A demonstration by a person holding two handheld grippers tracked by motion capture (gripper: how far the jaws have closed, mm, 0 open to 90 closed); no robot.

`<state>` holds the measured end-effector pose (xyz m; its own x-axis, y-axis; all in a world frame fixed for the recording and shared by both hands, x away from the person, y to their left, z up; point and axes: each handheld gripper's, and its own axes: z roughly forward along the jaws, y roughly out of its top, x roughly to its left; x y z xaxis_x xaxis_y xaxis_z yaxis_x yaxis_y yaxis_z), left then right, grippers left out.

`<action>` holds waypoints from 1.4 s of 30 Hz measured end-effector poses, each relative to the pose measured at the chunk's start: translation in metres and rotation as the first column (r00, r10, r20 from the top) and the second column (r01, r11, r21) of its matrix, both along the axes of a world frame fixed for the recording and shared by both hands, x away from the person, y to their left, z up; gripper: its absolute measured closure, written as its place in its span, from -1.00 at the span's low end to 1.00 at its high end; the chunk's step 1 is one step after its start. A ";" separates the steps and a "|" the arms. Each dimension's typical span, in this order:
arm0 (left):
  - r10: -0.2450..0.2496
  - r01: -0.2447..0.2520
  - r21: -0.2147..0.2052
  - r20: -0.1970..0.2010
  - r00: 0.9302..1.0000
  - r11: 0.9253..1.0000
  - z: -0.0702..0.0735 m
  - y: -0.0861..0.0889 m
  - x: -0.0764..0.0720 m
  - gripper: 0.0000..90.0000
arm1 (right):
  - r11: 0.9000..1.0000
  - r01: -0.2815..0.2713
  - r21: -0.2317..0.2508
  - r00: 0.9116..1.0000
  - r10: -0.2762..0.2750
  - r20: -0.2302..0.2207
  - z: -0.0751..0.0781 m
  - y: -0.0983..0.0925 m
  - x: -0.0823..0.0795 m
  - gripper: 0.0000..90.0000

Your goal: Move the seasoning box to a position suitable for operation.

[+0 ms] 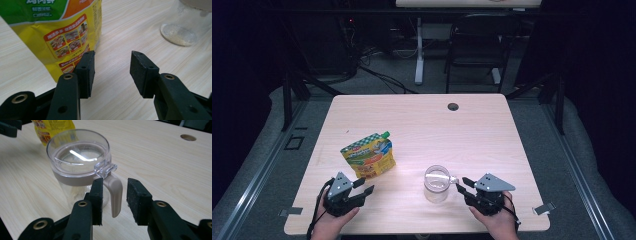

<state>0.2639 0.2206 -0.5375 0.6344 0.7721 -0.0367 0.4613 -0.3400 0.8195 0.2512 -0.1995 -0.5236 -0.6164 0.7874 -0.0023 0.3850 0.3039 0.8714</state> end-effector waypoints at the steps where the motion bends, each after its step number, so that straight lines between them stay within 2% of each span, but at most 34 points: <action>1: -0.004 0.004 -0.002 -0.008 1.000 1.000 0.000 -0.001 0.000 0.23 | 1.000 0.014 -0.001 1.000 -0.014 0.005 0.001 0.000 -0.001 0.50; 2: -0.004 0.004 -0.003 -0.008 1.000 1.000 0.000 -0.002 0.001 0.23 | 1.000 0.023 -0.006 1.000 -0.023 -0.003 0.003 -0.001 -0.001 0.50; 5: -0.017 0.017 -0.003 -0.011 1.000 1.000 0.000 -0.005 0.002 0.28 | 0.997 0.064 0.036 0.998 -0.063 -0.027 0.011 -0.003 0.002 0.55; 6: -0.016 0.016 -0.007 -0.012 1.000 1.000 -0.001 -0.005 0.002 0.28 | 0.997 0.064 0.036 0.998 -0.063 -0.027 0.011 -0.003 0.002 0.55; 8: -0.021 0.021 -0.013 -0.021 1.000 1.000 -0.001 -0.007 0.003 0.31 | 0.996 0.075 0.045 0.996 -0.073 -0.054 0.015 -0.002 0.006 0.60; 9: -0.026 0.026 -0.009 -0.019 0.999 1.000 -0.001 -0.009 0.003 0.32 | 0.995 0.084 0.051 0.993 -0.079 -0.085 0.019 0.000 0.010 0.68; 11: -0.034 0.034 -0.004 -0.025 0.999 0.999 -0.001 -0.010 0.003 0.35 | 0.994 0.087 0.063 0.992 -0.080 -0.100 0.024 0.003 0.012 0.73; 13: -0.036 0.036 -0.004 -0.027 0.999 0.999 -0.002 -0.010 0.003 0.35 | 0.994 0.092 0.064 0.991 -0.085 -0.102 0.025 0.005 0.013 0.74; 15: -0.041 0.041 -0.007 -0.032 0.999 0.999 -0.002 -0.010 0.003 0.38 | 0.994 0.101 0.043 0.991 -0.096 -0.090 0.031 0.011 0.016 0.76; 18: -0.045 0.045 -0.013 -0.042 0.998 0.999 -0.002 -0.010 0.003 0.41 | 0.992 0.105 0.069 0.990 -0.097 -0.104 0.033 0.014 0.020 0.78; 19: -0.047 0.046 -0.014 -0.044 0.998 0.999 -0.002 -0.010 0.003 0.44 | 0.989 0.113 0.092 0.988 -0.102 -0.119 0.033 0.017 0.022 0.81; 20: -0.047 0.046 -0.014 -0.044 0.998 0.999 -0.002 -0.010 0.003 0.46 | 0.989 0.113 0.092 0.988 -0.102 -0.119 0.033 0.017 0.022 0.81; 21: -0.049 0.048 -0.028 -0.051 0.997 0.998 -0.002 -0.009 0.003 0.48 | 0.986 0.129 0.108 0.986 -0.116 -0.118 0.030 0.019 0.021 0.84; 24: -0.052 0.050 -0.035 -0.052 0.997 0.998 -0.001 -0.010 0.003 0.51 | 0.986 0.130 0.103 0.986 -0.117 -0.121 0.027 0.019 0.019 0.86; 27: -0.070 0.069 -0.021 -0.052 0.996 0.997 -0.001 -0.013 0.003 0.56 | 0.987 0.130 0.095 0.986 -0.118 -0.121 0.023 0.019 0.017 0.87; 30: -0.086 0.086 -0.016 -0.048 0.995 0.996 -0.001 -0.017 0.001 0.65 | 0.986 0.128 0.109 0.986 -0.114 -0.124 0.023 0.018 0.016 0.87; 32: -0.099 0.099 0.002 -0.043 0.994 0.995 0.000 -0.020 -0.001 0.71 | 0.985 0.128 0.116 0.985 -0.113 -0.127 0.022 0.017 0.016 0.88; 35: -0.109 0.109 -0.008 -0.043 0.993 0.994 0.001 -0.026 0.000 0.78 | 0.985 0.129 0.116 0.985 -0.114 -0.130 0.022 0.017 0.016 0.88; 37: -0.142 0.141 -0.024 -0.058 0.988 0.990 0.002 -0.034 0.001 0.84 | 0.985 0.127 0.120 0.985 -0.111 -0.129 0.022 0.016 0.016 0.87; 38: -0.142 0.141 -0.024 -0.058 0.988 0.990 0.002 -0.034 0.001 0.86 | 0.985 0.127 0.120 0.985 -0.111 -0.129 0.022 0.016 0.016 0.87; 42: -0.188 0.188 0.004 -0.057 0.981 0.982 0.001 -0.051 0.001 0.92 | 0.983 0.132 0.130 0.984 -0.115 -0.133 0.021 0.015 0.016 0.86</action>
